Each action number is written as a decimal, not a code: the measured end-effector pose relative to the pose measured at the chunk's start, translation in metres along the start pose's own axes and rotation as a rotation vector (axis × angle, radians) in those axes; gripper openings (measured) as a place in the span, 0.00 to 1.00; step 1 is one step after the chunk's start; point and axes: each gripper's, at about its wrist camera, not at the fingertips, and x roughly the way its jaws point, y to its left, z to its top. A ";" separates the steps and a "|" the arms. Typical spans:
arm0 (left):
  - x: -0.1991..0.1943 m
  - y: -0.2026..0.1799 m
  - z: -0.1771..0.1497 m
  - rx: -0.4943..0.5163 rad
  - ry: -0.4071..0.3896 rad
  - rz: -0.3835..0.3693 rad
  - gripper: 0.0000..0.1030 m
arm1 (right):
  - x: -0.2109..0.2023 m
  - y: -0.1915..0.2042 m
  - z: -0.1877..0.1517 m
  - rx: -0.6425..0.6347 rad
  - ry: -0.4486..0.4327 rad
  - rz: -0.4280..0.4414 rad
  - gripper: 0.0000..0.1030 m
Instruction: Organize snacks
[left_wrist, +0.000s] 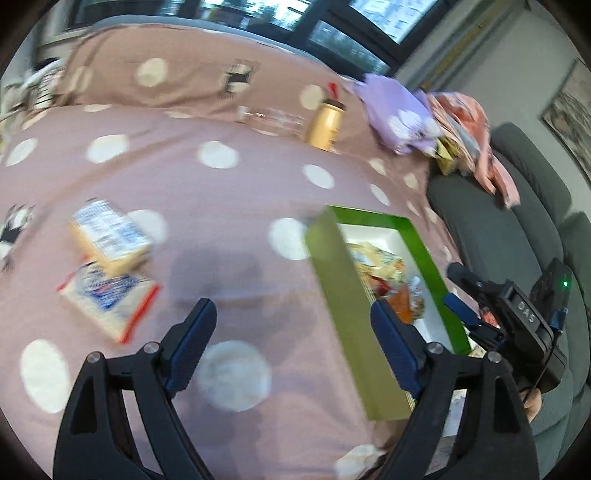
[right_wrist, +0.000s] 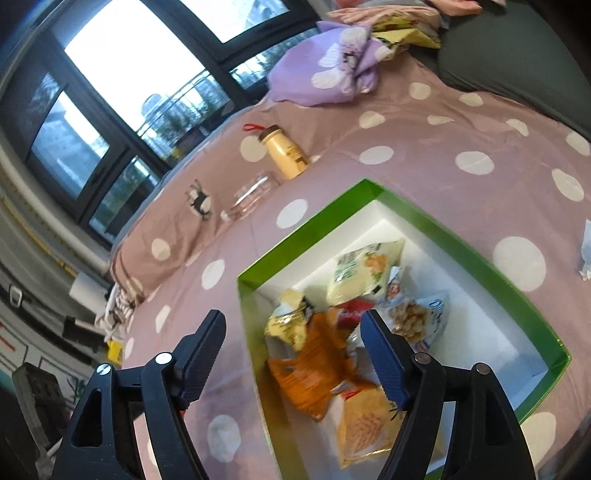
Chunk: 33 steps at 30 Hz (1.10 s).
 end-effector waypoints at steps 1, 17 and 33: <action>-0.005 0.008 -0.002 -0.011 -0.005 0.008 0.84 | 0.000 0.005 -0.003 -0.013 0.006 0.006 0.77; -0.062 0.100 -0.038 -0.169 -0.059 0.180 0.95 | 0.032 0.094 -0.069 -0.248 0.150 0.078 0.85; -0.077 0.122 -0.049 -0.176 -0.080 0.218 0.95 | 0.043 0.141 -0.120 -0.354 0.239 0.094 0.85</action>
